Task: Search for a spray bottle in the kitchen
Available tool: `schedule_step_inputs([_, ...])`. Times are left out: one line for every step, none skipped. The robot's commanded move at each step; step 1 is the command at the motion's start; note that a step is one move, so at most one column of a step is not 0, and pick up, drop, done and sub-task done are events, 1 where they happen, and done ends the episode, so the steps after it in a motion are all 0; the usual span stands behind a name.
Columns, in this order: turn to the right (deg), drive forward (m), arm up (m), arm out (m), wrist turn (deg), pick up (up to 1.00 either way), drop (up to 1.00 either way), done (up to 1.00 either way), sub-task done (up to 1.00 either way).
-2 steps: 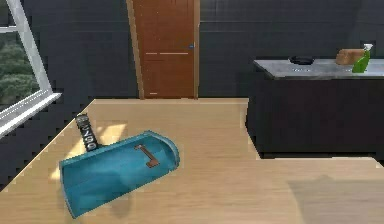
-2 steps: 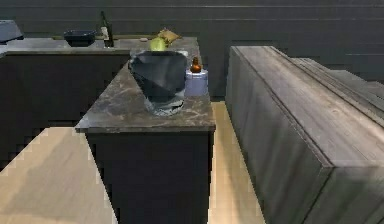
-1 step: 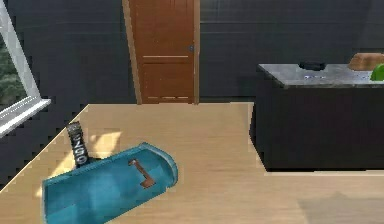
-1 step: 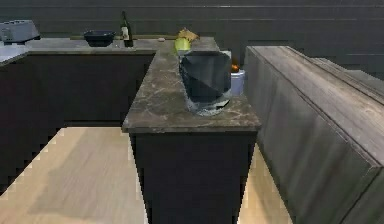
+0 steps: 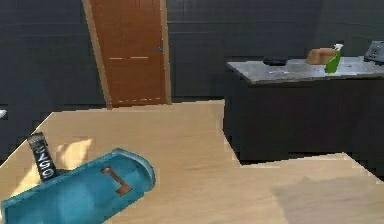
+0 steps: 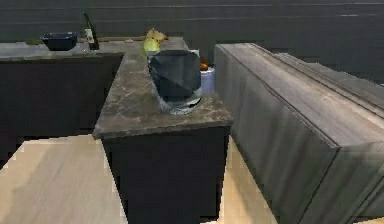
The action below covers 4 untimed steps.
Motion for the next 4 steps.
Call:
schedule_step_inputs([0.0,0.4,0.0,0.0,0.0,0.0,0.0,0.0,0.0])
schedule_step_inputs([45.0,0.0,0.0,0.0,0.0,0.0,0.0,0.0,0.0])
schedule_step_inputs([6.0,0.0,0.0,0.0,0.0,0.0,0.0,0.0,0.0])
schedule_step_inputs([0.0,0.9,0.0,0.0,0.0,0.0,0.0,0.0,0.0])
